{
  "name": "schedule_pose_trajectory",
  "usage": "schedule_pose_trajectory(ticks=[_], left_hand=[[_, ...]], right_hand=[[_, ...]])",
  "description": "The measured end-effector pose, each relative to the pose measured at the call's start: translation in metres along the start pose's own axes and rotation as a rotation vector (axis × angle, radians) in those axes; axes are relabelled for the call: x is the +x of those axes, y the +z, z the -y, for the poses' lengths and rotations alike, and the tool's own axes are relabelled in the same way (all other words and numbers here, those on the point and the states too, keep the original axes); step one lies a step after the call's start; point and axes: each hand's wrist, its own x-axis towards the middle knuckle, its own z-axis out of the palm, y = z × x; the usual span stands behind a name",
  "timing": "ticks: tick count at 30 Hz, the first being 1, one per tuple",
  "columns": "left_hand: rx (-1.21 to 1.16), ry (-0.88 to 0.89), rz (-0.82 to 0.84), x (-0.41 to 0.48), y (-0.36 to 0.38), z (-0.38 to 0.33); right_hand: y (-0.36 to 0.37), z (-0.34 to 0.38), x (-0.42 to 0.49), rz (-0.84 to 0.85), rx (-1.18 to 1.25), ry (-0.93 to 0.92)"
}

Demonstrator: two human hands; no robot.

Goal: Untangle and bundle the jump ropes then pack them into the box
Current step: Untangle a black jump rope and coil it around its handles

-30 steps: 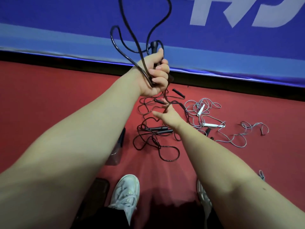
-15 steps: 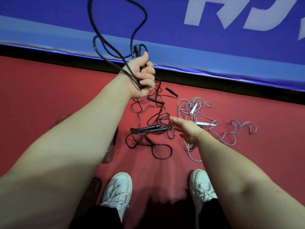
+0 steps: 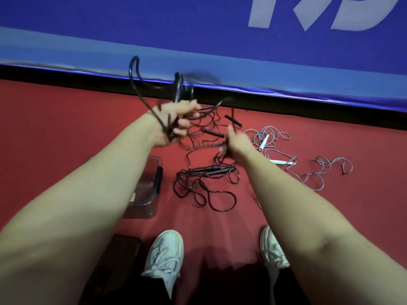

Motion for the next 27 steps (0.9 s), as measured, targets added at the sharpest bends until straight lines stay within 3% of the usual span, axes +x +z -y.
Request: schedule_pose_trajectory(ticks=[4, 7, 9, 13, 16, 18, 21, 23, 24, 27], left_hand=[[0.307, 0.142, -0.113, 0.0, -0.015, 0.035], [0.228, 0.1, 0.001, 0.001, -0.003, 0.035], [0.162, 0.173, 0.035, 0.002, 0.01, 0.034], [0.032, 0.269, 0.085, 0.005, 0.034, 0.017], [-0.201, 0.231, 0.077, 0.009, 0.04, 0.008], [-0.344, 0.192, 0.035, 0.008, 0.039, 0.001], [-0.604, 0.106, 0.019, 0.004, 0.033, -0.011], [-0.69, 0.115, 0.046, 0.003, 0.034, -0.019], [-0.71, 0.118, 0.056, 0.003, 0.036, -0.023], [-0.765, 0.106, 0.067, 0.004, 0.047, -0.032]], right_hand=[[-0.006, 0.091, -0.037, -0.014, 0.516, -0.232], [0.002, 0.132, -0.067, 0.047, 0.651, -0.216], [0.008, 0.15, -0.087, 0.087, 0.649, -0.238], [0.005, 0.173, -0.11, 0.093, 0.48, -0.458], [-0.014, 0.173, -0.094, -0.109, 0.206, -0.554], [-0.034, 0.153, -0.075, -0.122, 0.148, -0.479], [-0.062, 0.095, -0.051, 0.27, 0.471, -0.117], [-0.068, 0.055, -0.042, 0.375, 0.581, -0.026], [-0.066, 0.036, -0.037, 0.387, 0.485, -0.004], [-0.045, -0.002, -0.03, 0.432, -0.155, 0.002]])
